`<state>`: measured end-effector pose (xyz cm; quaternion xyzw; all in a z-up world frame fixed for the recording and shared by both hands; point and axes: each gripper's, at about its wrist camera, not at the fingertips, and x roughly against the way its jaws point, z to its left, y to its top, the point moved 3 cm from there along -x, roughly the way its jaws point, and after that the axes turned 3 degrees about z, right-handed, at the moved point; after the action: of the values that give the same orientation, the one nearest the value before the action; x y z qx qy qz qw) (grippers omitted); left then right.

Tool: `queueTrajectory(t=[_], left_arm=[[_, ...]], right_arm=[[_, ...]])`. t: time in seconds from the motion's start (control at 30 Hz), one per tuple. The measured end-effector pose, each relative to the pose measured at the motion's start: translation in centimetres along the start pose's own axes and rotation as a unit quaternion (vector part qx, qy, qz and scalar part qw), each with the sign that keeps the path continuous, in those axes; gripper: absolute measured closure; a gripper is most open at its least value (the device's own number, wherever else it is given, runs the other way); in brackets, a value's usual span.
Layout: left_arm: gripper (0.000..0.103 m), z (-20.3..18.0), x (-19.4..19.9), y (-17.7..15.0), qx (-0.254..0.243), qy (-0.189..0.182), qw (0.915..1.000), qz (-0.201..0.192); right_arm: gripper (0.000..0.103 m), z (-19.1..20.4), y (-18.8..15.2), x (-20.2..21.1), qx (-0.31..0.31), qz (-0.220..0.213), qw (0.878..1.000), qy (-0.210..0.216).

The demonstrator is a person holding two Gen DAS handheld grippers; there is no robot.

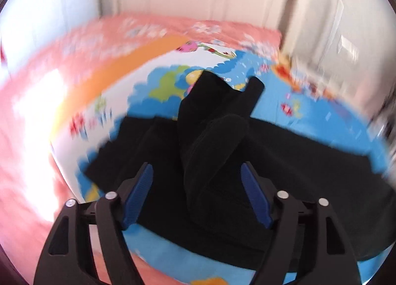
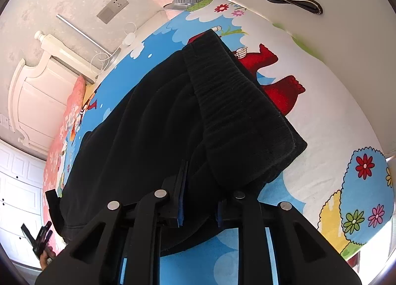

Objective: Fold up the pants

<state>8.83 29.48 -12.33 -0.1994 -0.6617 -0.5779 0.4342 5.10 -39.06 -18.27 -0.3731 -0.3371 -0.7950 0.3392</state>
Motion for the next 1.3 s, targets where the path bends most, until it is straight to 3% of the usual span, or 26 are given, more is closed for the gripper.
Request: queueTrajectory(t=[0.1,0.13,0.17,0.2,0.23,0.3,0.33,0.4,0.47,0.5,0.57,0.63,0.67,0.73,0.9,0.97,1.03,1.07,1.1,1.17,1.2,1.27,1.3], left_arm=[[0.022,-4.3,-3.3,2.5,-0.113,0.076,0.9906,0.012],[0.030,-4.9,-4.4,3.1,-0.132,0.087,0.9872,0.022],[0.073,-5.1,-5.7,3.5,-0.143,0.091,0.9848,0.038],[0.087,-4.5,-6.7,4.3,-0.127,0.073,0.9868,0.068],[0.086,-3.3,-6.3,5.0,-0.089,0.049,0.9918,0.077],[0.087,1.1,-4.1,7.0,0.016,-0.017,0.9984,0.051],[0.087,4.3,-2.3,7.2,0.081,-0.039,0.9956,0.028],[0.087,9.9,-0.5,5.7,0.210,-0.105,0.9720,0.005],[0.087,14.0,-0.9,2.4,0.311,-0.182,0.9327,0.011],[0.087,15.3,-2.2,0.4,0.340,-0.192,0.9201,0.027],[0.087,15.8,-5.2,-2.1,0.354,-0.194,0.9122,0.070],[0.087,16.2,-8.1,-4.5,0.395,-0.226,0.8850,0.101],[0.087,16.4,-8.4,-4.8,0.403,-0.240,0.8781,0.092],[0.087,16.6,-7.7,-4.2,0.398,-0.248,0.8792,0.084],[0.087,15.8,-3.3,-1.9,0.370,-0.244,0.8954,0.040],[0.087,15.8,-3.8,-2.3,0.358,-0.229,0.9038,0.049],[0.084,15.9,-6.6,-3.7,0.364,-0.228,0.8988,0.086],[0.083,16.1,-7.8,-4.5,0.376,-0.237,0.8900,0.102],[0.081,16.2,-8.0,-5.0,0.379,-0.246,0.8871,0.094],[0.047,16.9,-6.7,-5.0,0.378,-0.233,0.8933,0.069],[0.043,17.3,-6.4,-4.9,0.383,-0.231,0.8923,0.057],[0.047,18.2,-6.3,-4.5,0.394,-0.240,0.8855,0.055],[0.055,18.4,-6.3,-4.5,0.393,-0.238,0.8864,0.058]], right_arm=[[0.083,0.0,0.0,0.0,0.001,0.000,1.000,0.001],[0.083,0.0,0.0,-0.1,0.000,0.000,1.000,0.002],[0.083,0.0,-0.1,0.0,0.004,-0.002,1.000,0.002],[0.084,0.2,0.0,0.0,0.010,-0.004,1.000,0.000],[0.085,0.3,0.0,0.0,0.016,-0.007,1.000,-0.002],[0.088,0.6,0.1,0.4,0.028,-0.010,1.000,-0.001],[0.088,0.8,0.1,0.8,0.031,-0.012,0.999,0.002],[0.088,1.2,0.5,2.3,0.031,-0.021,0.999,0.019],[0.088,1.6,0.7,3.1,0.040,-0.026,0.999,0.020],[0.088,1.6,0.8,2.9,0.044,-0.023,0.999,0.016],[0.088,0.7,0.8,0.8,0.041,0.000,0.999,-0.005],[0.088,0.1,0.5,-0.5,0.039,0.014,0.999,-0.015],[0.088,0.3,0.5,-0.2,0.047,0.009,0.999,-0.017],[0.088,0.6,0.6,0.4,0.051,0.004,0.999,-0.014],[0.089,1.3,0.8,3.0,0.047,-0.014,0.999,0.003],[0.089,1.0,0.4,2.4,0.052,-0.007,0.999,-0.009],[0.089,0.0,0.3,0.6,0.041,0.009,0.999,-0.019],[0.088,-0.3,0.3,0.1,0.038,0.009,0.999,-0.015],[0.088,-0.1,0.3,0.3,0.047,0.007,0.999,-0.016],[0.087,0.3,0.3,0.6,0.062,0.007,0.998,-0.024],[0.086,0.2,0.3,0.5,0.060,0.011,0.998,-0.024],[0.086,-0.2,0.5,0.1,0.045,0.016,0.999,-0.016],[0.086,-0.2,0.6,0.1,0.041,0.016,0.999,-0.014]])
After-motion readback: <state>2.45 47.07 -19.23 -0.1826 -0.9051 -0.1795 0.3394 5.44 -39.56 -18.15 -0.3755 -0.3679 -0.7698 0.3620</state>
